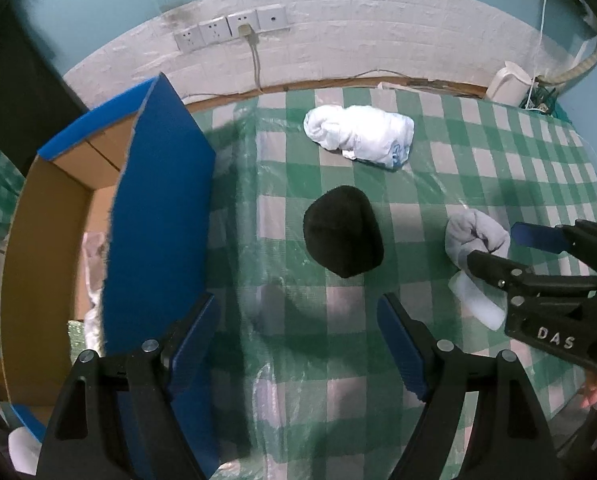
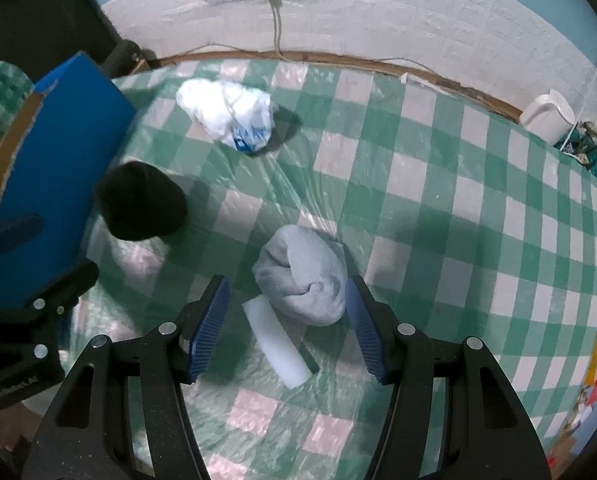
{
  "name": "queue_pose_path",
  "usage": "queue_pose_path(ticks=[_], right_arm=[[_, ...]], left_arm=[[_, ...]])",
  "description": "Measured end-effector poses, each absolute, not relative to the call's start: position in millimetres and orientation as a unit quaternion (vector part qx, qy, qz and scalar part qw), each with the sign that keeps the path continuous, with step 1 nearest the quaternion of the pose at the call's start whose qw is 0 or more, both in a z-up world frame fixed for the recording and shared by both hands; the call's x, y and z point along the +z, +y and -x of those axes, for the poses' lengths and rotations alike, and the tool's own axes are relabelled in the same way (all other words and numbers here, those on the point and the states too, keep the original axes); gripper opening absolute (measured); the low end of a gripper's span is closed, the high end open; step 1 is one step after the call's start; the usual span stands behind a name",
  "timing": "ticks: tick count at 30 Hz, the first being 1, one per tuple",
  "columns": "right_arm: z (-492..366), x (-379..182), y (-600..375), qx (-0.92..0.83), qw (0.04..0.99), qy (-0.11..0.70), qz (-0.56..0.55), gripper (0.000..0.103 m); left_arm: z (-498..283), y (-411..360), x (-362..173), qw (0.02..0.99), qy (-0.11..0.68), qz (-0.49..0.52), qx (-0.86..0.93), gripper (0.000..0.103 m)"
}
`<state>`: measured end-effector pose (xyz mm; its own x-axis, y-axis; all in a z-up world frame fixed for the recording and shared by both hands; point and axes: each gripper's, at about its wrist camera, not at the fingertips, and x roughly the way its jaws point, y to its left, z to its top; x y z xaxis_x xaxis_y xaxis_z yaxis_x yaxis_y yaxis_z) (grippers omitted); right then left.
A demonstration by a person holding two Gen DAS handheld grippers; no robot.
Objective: Organize soft objects
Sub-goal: 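Grasp the small grey sock with the right tool while the left tool grasps the black foam sponge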
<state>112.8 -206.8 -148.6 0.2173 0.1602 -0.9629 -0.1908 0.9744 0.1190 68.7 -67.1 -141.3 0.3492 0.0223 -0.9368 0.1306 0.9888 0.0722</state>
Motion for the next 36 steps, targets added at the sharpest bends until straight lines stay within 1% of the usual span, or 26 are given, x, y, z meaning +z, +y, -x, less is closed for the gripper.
queue_pose_path(ticks=[12, 18, 19, 21, 22, 23, 24, 26, 30, 36], right_arm=[[-120.5, -184.5, -196.2, 0.103, 0.772, 0.623, 0.067, 0.06], [-127.3, -191.0, -198.0, 0.105, 0.773, 0.624, 0.053, 0.059], [-128.3, -190.3, -200.0, 0.104, 0.774, 0.623, 0.051, 0.056], [-129.3, -188.5, -203.9, 0.102, 0.775, 0.622, 0.05, 0.044], [-130.0, -187.5, -206.1, 0.103, 0.775, 0.622, 0.045, 0.041], [-131.1, -185.9, -209.3, 0.103, 0.776, 0.621, 0.038, 0.036], [-131.7, -183.9, -213.7, 0.102, 0.778, 0.62, 0.028, 0.032], [-135.0, -179.3, -218.3, 0.098, 0.781, 0.616, 0.019, 0.029], [-134.3, -169.4, -227.1, 0.094, 0.788, 0.609, 0.006, 0.029], [-132.5, -157.7, -228.8, 0.1, 0.792, 0.602, -0.003, 0.029]], left_arm=[[-80.3, -67.0, -158.9, 0.808, 0.585, -0.066, -0.029, 0.082], [-88.2, -66.6, -164.5, 0.802, 0.595, -0.052, -0.032, 0.082], [-89.8, -66.9, -165.6, 0.8, 0.598, -0.046, -0.033, 0.083], [-93.4, -67.2, -167.5, 0.797, 0.602, -0.037, -0.035, 0.084], [-95.1, -68.1, -167.8, 0.797, 0.603, -0.032, -0.036, 0.086], [-96.0, -69.5, -167.1, 0.797, 0.601, -0.031, -0.037, 0.088], [-97.2, -71.4, -166.6, 0.799, 0.599, -0.032, -0.038, 0.089], [-99.4, -75.3, -166.0, 0.802, 0.596, -0.038, -0.037, 0.089], [-108.1, -85.4, -168.3, 0.802, 0.594, -0.045, -0.037, 0.092], [-126.2, -97.0, -175.8, 0.799, 0.599, -0.052, -0.034, 0.092]])
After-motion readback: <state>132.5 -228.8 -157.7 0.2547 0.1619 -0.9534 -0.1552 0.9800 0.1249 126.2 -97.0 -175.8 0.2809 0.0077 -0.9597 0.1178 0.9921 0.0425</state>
